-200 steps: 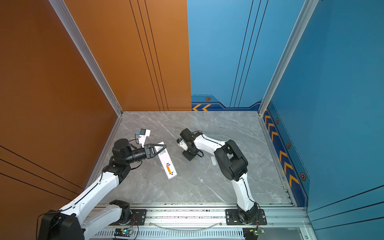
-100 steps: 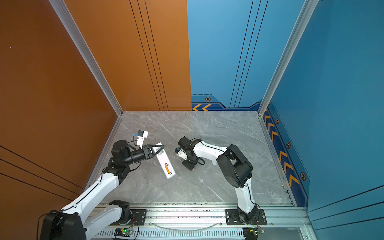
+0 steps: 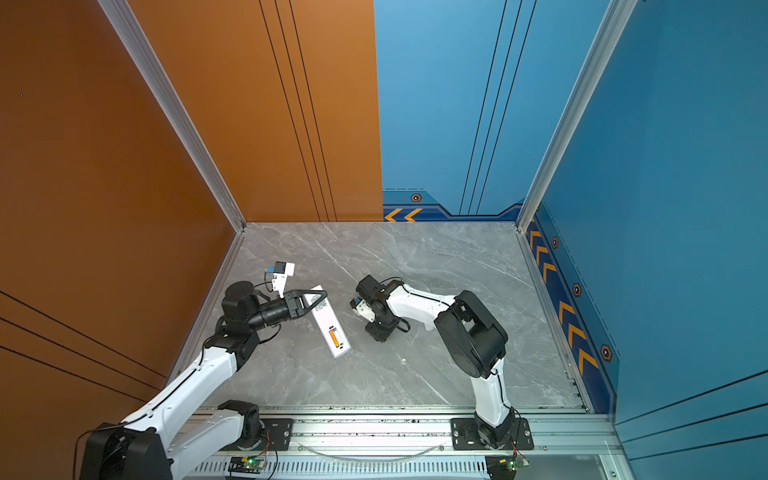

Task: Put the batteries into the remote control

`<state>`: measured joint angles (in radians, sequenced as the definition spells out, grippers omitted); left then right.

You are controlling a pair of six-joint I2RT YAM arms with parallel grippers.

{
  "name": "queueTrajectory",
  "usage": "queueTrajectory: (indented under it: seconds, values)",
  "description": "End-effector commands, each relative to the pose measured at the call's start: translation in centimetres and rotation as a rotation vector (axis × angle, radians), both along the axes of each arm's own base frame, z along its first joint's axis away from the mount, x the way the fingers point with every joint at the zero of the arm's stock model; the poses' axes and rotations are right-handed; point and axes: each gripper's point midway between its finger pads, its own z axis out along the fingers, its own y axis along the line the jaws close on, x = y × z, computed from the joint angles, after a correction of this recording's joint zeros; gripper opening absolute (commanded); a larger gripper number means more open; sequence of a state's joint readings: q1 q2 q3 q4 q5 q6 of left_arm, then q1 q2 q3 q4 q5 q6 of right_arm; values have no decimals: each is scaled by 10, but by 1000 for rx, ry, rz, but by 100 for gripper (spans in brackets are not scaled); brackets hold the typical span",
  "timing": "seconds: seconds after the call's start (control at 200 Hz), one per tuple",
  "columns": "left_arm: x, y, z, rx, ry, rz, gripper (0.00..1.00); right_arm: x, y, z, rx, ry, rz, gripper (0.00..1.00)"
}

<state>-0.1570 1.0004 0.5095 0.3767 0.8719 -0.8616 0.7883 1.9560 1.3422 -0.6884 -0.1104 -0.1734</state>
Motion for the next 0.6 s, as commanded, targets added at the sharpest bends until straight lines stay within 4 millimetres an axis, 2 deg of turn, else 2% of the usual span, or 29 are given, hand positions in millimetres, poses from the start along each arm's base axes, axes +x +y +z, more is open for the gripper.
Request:
queueTrajectory:
  seconds: [0.0, 0.19, 0.3, 0.381, 0.461, 0.496, 0.591]
  values:
    - [-1, 3, 5, -5, -27, 9, 0, 0, -5, 16, 0, -34, -31, 41]
    - [-1, 3, 6, -5, -32, 5, 0, 1, -10, 39, 47, -77, -147, 43]
    - [-1, 2, 8, -5, -38, 1, 0, -2, -14, 58, 134, -72, -308, 44]
    - [0, 2, 11, -6, -45, 1, 0, -11, -14, 69, 213, -35, -421, 50]
    - [0, 3, 13, 4, -53, 10, 0, -20, -9, 84, 315, 1, -512, 52]
    - [1, 4, 13, 15, -55, 21, 0, -22, -6, 91, 361, 18, -553, 55]
    - [5, 11, 9, 76, -52, 71, 0, -26, -1, 110, 451, 65, -659, 71]
